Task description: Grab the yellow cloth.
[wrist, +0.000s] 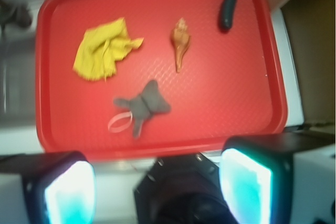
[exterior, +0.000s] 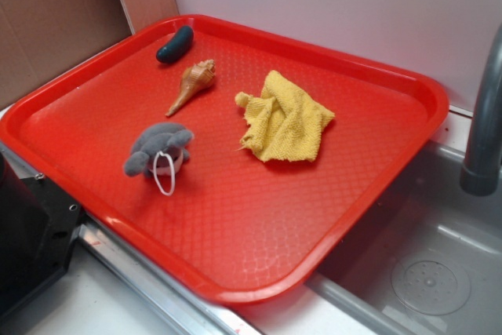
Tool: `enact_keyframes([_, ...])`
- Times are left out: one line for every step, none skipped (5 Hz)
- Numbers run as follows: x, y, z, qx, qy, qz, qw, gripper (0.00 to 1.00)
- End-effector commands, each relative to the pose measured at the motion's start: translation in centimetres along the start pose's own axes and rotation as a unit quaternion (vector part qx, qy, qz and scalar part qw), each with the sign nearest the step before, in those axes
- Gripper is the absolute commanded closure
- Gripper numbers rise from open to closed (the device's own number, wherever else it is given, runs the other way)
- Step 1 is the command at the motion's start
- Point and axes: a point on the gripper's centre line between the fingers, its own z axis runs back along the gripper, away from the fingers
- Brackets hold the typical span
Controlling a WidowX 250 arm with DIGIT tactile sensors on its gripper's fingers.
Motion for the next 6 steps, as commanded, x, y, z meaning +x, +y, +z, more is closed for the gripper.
enact_keyframes([4.6,-2.7,-4.7,-0.024,-0.044,0.134,0.990,0.00])
enact_keyframes([6.9,-4.0,-8.0,-0.020,-0.061,0.196,0.979,0.00])
enact_keyframes([8.7,-4.9,-10.8,0.003,-0.078,0.240,0.968,0.00])
enact_keyframes([9.6,-6.3,-14.8,0.030,-0.076,0.257,0.963,0.00])
enact_keyframes([10.2,-7.0,-17.5,0.046,-0.073,0.244,0.966,0.00])
enact_keyframes([10.8,-7.2,-19.3,0.051,-0.074,0.250,0.964,0.00])
